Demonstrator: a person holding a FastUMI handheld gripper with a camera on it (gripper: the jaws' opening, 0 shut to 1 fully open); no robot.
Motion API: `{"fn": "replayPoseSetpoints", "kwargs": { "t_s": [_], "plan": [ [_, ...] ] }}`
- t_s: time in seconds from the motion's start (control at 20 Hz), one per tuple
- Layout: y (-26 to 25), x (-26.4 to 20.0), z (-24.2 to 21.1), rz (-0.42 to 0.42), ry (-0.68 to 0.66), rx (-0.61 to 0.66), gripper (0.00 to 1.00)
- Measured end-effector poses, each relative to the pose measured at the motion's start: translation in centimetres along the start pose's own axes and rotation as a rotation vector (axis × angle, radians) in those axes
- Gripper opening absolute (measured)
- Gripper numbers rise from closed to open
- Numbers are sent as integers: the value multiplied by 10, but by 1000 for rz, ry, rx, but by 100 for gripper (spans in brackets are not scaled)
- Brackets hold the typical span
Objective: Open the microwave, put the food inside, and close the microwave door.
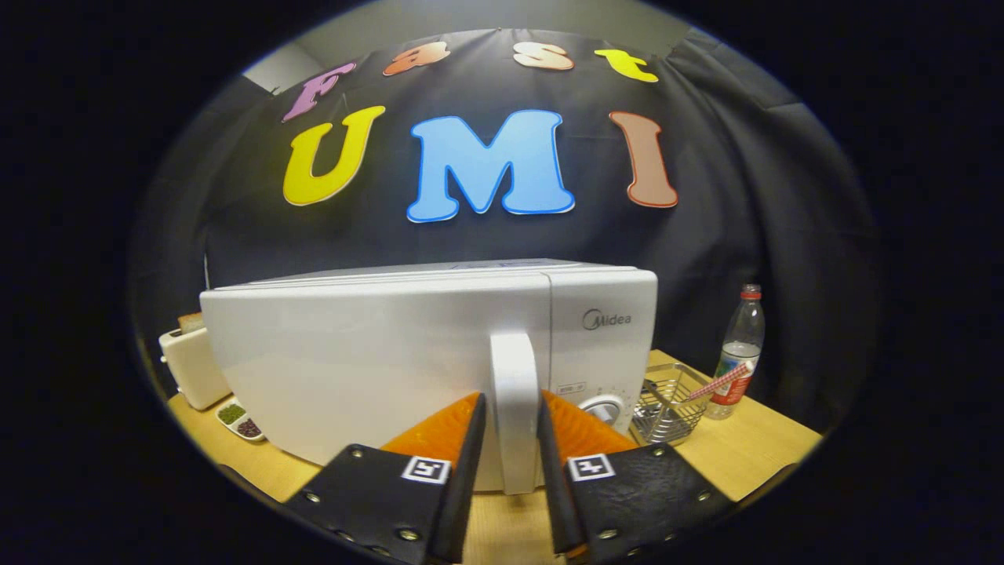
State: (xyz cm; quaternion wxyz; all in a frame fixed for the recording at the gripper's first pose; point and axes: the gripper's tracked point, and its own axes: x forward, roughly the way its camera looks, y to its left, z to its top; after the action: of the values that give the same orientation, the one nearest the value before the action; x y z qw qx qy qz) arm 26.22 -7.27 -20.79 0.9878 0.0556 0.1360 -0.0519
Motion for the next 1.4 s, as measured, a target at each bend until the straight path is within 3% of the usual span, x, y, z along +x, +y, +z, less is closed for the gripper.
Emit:
{"fn": "replayPoseSetpoints", "kwargs": {
  "t_s": [0.05,0.2,0.25,0.4,0.45,0.65,0.85,1.4],
  "plan": [
    [0,7,-3,11,3,18,28],
    [1,1,-3,33,22,60,28],
    [1,-1,-3,43,26,62,20],
    [1,-2,-2,55,11,62,20],
    [0,-2,-3,56,12,61,14],
    [2,-15,-5,42,25,65,14],
    [9,-64,-12,41,15,10,14],
    [48,-153,-28,189,17,35,14]
  ]
}}
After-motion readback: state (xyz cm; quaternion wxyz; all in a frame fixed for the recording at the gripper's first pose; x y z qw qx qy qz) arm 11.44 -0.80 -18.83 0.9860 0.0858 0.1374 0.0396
